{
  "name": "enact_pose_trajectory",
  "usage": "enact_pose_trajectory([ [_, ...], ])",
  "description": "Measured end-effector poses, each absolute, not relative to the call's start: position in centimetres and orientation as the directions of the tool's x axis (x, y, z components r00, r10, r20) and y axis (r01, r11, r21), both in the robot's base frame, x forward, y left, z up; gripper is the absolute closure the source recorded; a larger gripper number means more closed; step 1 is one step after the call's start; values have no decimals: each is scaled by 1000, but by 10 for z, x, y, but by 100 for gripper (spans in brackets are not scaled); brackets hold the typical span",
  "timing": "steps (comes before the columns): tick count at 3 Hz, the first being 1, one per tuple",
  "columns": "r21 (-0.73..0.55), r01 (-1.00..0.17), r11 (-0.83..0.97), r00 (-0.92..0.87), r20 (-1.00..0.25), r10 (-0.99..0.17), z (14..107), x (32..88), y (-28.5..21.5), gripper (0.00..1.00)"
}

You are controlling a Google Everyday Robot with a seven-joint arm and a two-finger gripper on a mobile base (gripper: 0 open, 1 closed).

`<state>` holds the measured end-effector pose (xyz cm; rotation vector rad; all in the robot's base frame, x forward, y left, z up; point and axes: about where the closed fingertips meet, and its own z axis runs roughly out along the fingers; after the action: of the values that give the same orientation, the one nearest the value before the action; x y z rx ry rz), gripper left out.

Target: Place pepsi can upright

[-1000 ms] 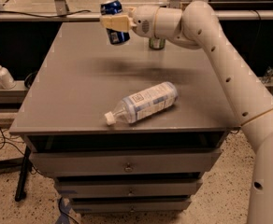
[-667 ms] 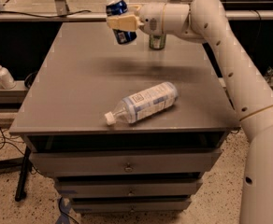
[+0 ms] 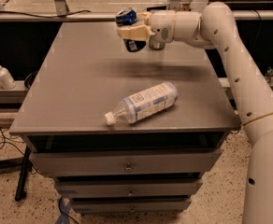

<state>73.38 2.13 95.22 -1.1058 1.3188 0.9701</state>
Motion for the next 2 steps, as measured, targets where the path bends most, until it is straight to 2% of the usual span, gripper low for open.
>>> enact_pose_trajectory([
  [1, -104, -980, 171, 84, -990, -117, 948, 732, 32, 100],
  [2, -164, -980, 112, 142, -974, -179, 942, 730, 19, 100],
])
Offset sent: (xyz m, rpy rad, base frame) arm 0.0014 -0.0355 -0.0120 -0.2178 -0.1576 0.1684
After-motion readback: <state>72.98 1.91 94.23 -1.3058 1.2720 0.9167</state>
